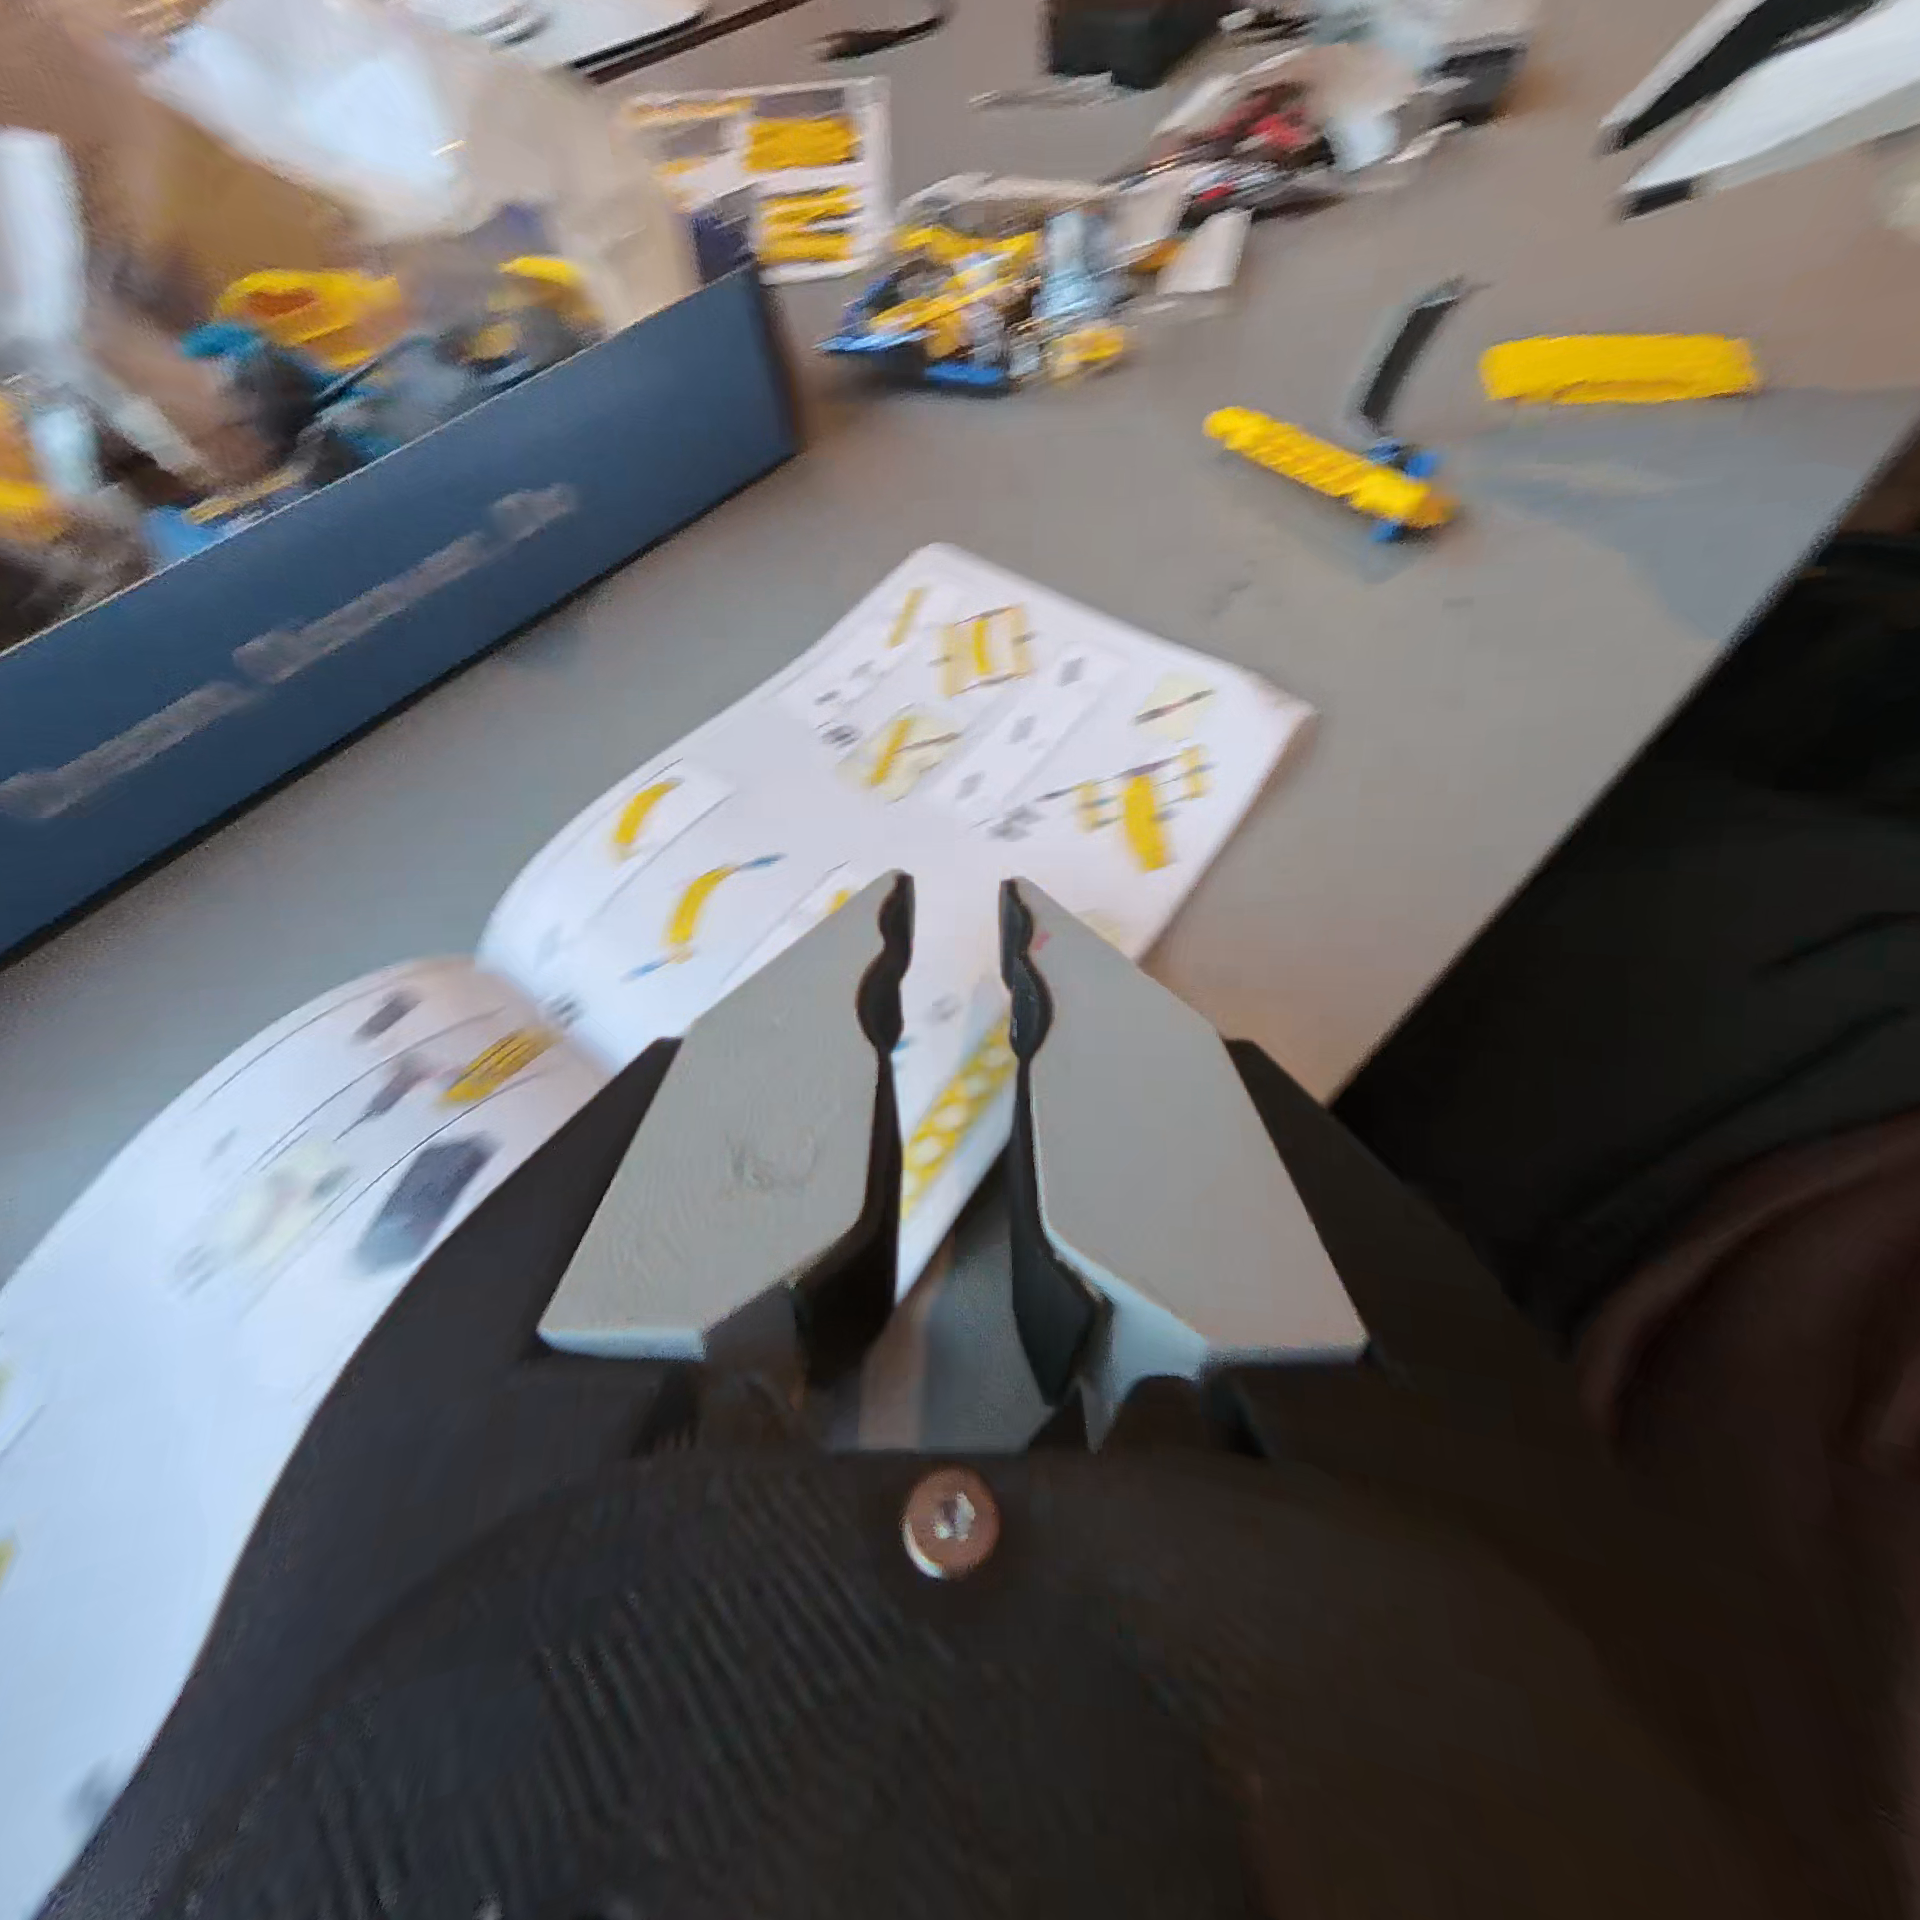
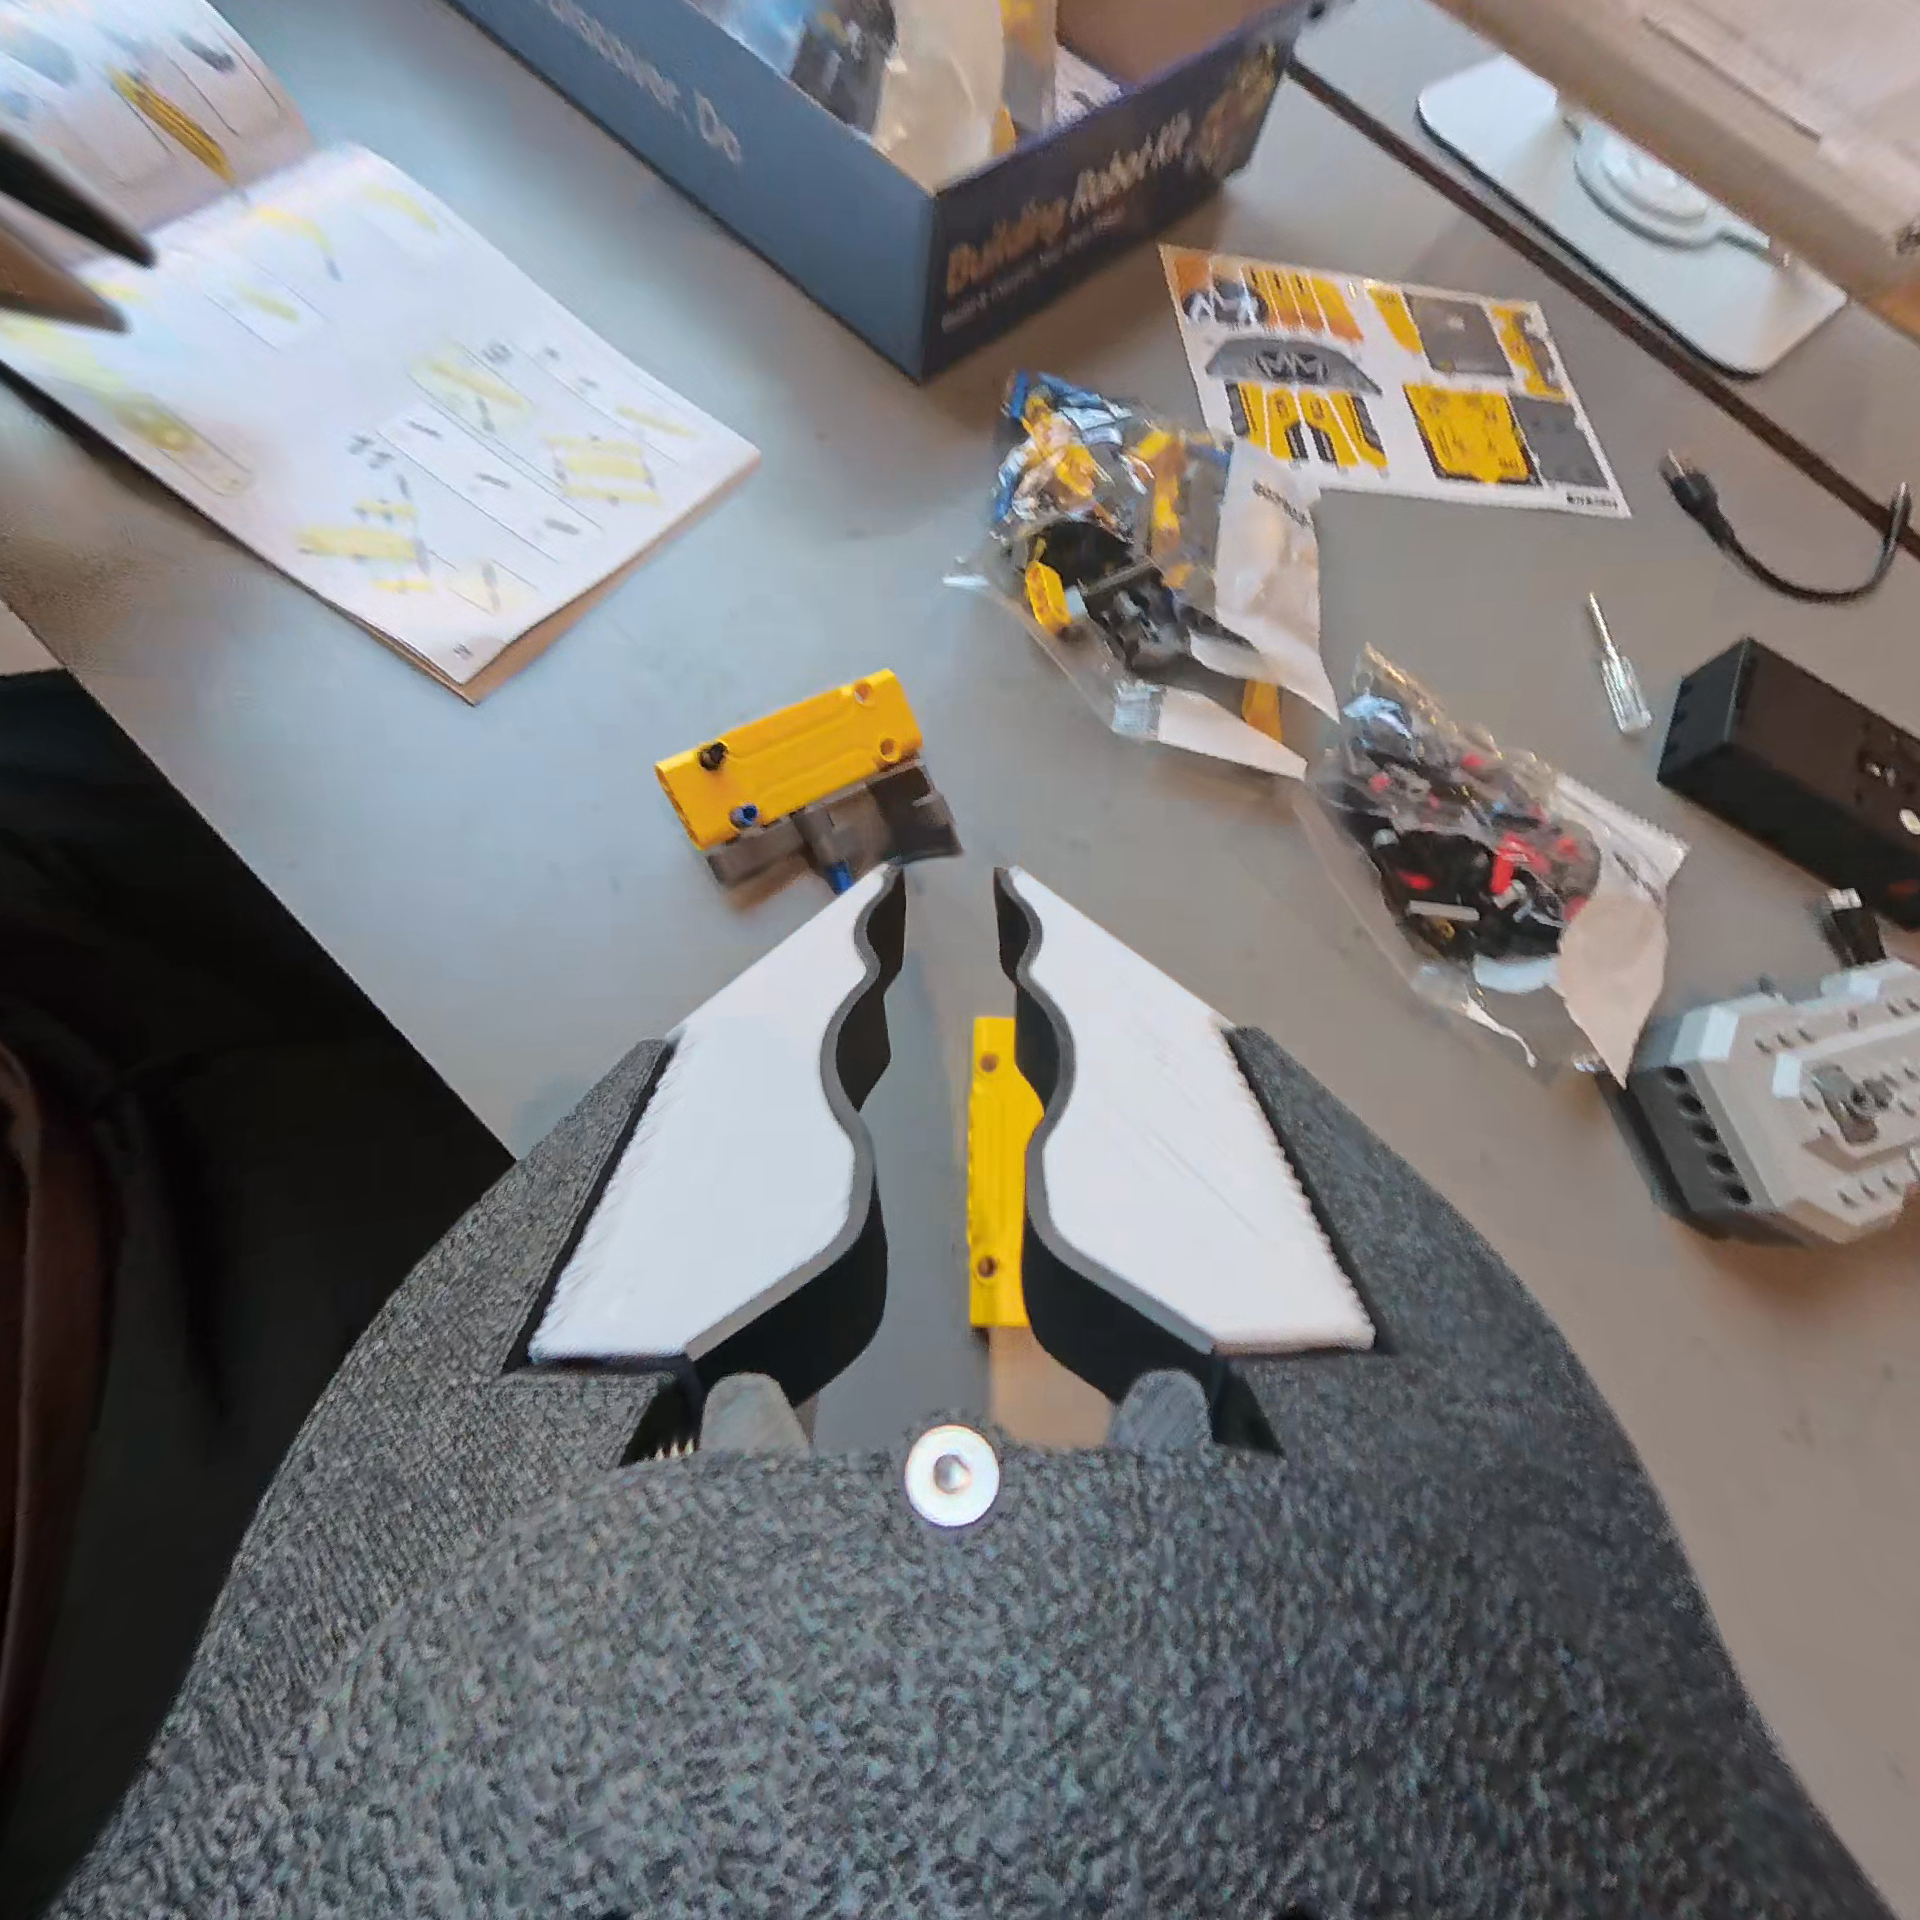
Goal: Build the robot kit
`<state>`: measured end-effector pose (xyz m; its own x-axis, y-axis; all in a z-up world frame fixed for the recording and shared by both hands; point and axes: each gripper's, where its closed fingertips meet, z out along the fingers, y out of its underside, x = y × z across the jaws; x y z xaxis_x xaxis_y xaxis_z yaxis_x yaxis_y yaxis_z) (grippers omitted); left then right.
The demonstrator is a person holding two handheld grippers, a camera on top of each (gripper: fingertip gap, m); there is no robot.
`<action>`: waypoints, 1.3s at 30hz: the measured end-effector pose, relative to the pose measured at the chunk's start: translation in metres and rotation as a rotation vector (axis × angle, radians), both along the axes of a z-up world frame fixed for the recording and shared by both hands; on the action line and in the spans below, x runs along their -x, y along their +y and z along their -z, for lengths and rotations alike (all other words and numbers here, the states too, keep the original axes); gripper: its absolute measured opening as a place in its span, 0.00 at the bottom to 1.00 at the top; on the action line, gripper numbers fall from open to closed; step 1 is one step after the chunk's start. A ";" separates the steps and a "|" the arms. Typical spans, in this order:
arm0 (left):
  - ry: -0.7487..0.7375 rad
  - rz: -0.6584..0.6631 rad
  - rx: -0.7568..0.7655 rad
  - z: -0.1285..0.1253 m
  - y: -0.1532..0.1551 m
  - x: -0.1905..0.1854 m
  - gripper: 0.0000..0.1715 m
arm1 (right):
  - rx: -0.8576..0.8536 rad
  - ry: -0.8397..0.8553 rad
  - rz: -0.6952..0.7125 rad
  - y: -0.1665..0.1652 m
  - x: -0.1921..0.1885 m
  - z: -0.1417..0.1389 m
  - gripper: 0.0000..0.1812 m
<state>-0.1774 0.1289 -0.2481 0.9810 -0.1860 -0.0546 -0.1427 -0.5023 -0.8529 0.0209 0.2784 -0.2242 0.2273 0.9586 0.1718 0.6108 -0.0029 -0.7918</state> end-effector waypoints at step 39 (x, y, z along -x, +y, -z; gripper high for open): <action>-0.067 -0.377 0.012 0.023 -0.094 0.136 0.00 | -0.011 0.209 -0.406 -0.149 0.155 0.013 0.05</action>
<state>-0.3136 0.0353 -0.2708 0.9820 0.1884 0.0116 0.1095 -0.5189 -0.8478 -0.1341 0.1297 -0.2373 -0.1358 0.9755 0.1728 0.3883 0.2129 -0.8966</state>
